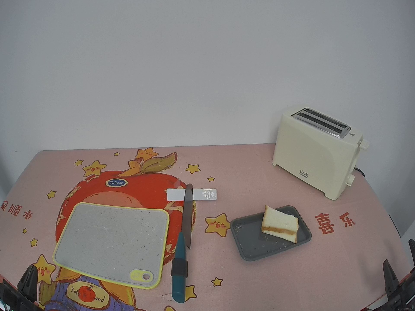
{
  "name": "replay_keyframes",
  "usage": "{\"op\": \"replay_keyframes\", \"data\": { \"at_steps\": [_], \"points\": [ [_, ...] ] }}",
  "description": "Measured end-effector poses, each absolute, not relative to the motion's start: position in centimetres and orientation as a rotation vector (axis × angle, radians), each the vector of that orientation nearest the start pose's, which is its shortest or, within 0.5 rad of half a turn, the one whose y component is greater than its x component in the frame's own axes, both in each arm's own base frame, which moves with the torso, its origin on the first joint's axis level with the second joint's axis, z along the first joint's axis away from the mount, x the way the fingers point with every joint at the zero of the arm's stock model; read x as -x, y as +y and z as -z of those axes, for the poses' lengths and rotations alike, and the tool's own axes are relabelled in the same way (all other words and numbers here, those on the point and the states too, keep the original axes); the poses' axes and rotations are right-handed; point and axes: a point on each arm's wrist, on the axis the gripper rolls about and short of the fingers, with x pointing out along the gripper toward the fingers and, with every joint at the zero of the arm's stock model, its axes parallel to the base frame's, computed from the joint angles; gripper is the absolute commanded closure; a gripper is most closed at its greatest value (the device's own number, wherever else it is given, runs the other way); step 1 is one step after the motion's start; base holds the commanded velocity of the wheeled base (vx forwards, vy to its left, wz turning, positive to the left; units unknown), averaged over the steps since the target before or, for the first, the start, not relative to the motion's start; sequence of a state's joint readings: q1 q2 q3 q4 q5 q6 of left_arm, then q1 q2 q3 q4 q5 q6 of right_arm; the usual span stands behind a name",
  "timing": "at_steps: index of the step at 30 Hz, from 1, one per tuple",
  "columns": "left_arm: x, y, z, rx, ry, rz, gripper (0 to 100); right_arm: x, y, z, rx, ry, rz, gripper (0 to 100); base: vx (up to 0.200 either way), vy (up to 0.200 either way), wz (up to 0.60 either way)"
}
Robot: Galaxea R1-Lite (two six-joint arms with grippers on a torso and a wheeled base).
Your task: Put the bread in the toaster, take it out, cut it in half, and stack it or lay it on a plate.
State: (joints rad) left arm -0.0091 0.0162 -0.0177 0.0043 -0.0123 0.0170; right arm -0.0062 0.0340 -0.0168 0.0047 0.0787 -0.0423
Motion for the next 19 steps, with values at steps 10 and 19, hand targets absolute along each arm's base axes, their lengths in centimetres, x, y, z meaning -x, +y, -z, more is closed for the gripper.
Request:
{"op": "replay_keyframes", "data": {
  "at_steps": [10, 19],
  "points": [
    [2.29, -0.01, -8.03, -0.017, 0.003, 0.021, 100, 2.27, 0.07, -8.03, 0.004, 0.006, -0.037, 0, 0.000, 0.000, 0.00],
    [2.29, -0.01, -8.02, -0.017, 0.004, 0.022, 100, 2.28, 0.05, -8.03, 0.005, 0.004, -0.029, 0, 0.000, 0.000, 0.00]
  ]
}}
